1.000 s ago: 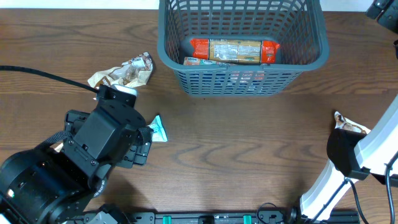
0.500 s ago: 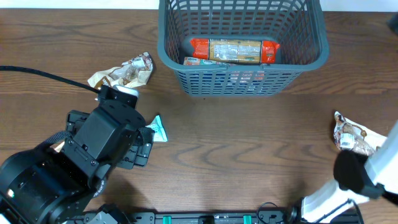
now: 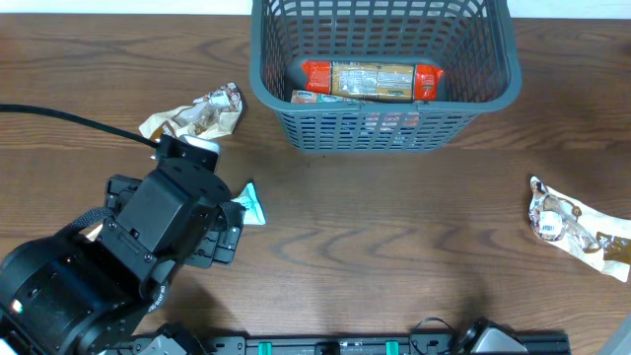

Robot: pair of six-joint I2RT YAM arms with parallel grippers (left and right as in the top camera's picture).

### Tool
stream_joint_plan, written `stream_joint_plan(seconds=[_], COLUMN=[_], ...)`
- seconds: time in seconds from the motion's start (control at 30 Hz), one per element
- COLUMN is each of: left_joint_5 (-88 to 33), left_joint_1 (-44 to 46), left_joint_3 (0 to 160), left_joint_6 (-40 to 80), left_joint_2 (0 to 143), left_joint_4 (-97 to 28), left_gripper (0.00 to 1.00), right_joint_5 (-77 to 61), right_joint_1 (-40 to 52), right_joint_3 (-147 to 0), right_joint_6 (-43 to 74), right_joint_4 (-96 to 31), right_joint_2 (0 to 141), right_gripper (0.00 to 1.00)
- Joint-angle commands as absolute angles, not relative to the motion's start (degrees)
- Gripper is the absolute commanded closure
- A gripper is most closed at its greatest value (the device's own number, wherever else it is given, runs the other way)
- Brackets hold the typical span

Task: Pack container
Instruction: 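Move the right gripper down to the PaiRee snack bag at right, then grasp the PaiRee snack bag with the right gripper and lift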

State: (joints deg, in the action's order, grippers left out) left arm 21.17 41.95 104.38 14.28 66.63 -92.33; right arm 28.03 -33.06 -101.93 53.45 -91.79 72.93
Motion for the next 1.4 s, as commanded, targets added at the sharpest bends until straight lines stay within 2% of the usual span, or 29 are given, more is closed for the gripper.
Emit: stream_joint_plan(seconds=[0.0,0.23,0.37,0.47,0.73,1.37], left_joint_5=[21.87,21.58,21.61,21.65,21.63,21.63], left_joint_1=[41.91,41.93,41.91,41.91,41.91,41.91], left_joint_3=[104.07,104.07,104.07,104.07,104.07,104.07], left_joint_6=[13.54,13.54,13.54,13.52,13.54,13.54], left_joint_2=[66.59,66.59,66.59,66.59,66.59,66.59], left_joint_4=[-96.77,-96.79,-96.77,-96.77,-96.79,-96.77], left_gripper=[0.01,0.01,0.01,0.02,0.02,0.01], right_joint_5=[28.14,9.15,-1.39,-2.48,-6.70,-0.62], right_joint_1=[-36.25,-47.75,-52.97,-54.33,-54.39,-54.30], right_joint_3=[-95.81,-81.32,-76.51,-74.83,-74.13,-74.11], right_joint_6=[59.88,62.50,66.35,71.66,73.87,70.08], right_joint_4=[-88.66,-66.52,-59.55,-59.24,-55.90,-57.76], right_joint_2=[73.54,74.94,76.88,78.59,85.62,104.95], right_gripper=[0.01,0.01,0.01,0.01,0.01,0.01])
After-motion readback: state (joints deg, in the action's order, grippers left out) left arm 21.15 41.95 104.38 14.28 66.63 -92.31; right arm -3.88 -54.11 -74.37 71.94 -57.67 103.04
